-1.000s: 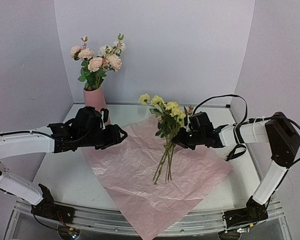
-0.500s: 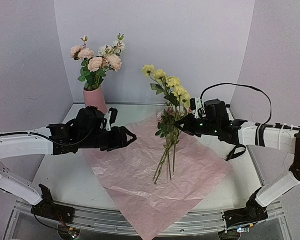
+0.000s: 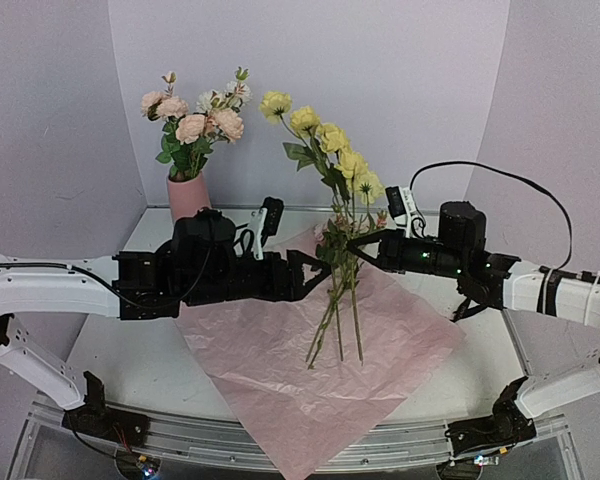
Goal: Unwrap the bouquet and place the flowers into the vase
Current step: Insert the fake flower into the vase.
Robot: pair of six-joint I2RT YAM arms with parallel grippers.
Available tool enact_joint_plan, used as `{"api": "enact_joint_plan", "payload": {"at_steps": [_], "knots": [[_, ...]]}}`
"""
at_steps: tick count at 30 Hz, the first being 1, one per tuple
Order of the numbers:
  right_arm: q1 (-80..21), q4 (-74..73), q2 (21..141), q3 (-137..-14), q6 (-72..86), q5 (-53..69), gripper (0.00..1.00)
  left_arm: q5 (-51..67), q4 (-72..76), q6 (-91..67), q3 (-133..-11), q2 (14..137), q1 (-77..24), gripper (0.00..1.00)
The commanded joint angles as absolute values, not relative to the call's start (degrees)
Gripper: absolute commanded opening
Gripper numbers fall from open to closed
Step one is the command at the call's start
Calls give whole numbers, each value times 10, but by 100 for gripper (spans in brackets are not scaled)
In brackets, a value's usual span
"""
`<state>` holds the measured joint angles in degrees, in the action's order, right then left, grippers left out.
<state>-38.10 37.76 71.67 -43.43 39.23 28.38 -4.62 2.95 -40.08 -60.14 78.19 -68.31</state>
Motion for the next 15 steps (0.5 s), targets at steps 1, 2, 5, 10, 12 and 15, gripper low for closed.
{"api": "enact_joint_plan", "payload": {"at_steps": [1, 2, 5, 10, 12, 15], "knots": [[-391, 432, 677, -426, 367, 330, 7, -93, 89, -380, -654, 791, -685, 71], [-393, 432, 673, -425, 365, 332, 7, -94, 90, -378, -661, 798, -685, 69], [-395, 432, 666, -423, 357, 339, 7, -86, 90, -371, -688, 819, -684, 64], [-396, 431, 663, -423, 347, 352, 7, -67, 91, -349, -730, 857, -684, 60], [-396, 431, 663, -424, 343, 358, 8, -68, 91, -343, -743, 866, -684, 59], [-397, 431, 661, -424, 338, 359, 8, -71, 91, -336, -755, 877, -685, 56]]}}
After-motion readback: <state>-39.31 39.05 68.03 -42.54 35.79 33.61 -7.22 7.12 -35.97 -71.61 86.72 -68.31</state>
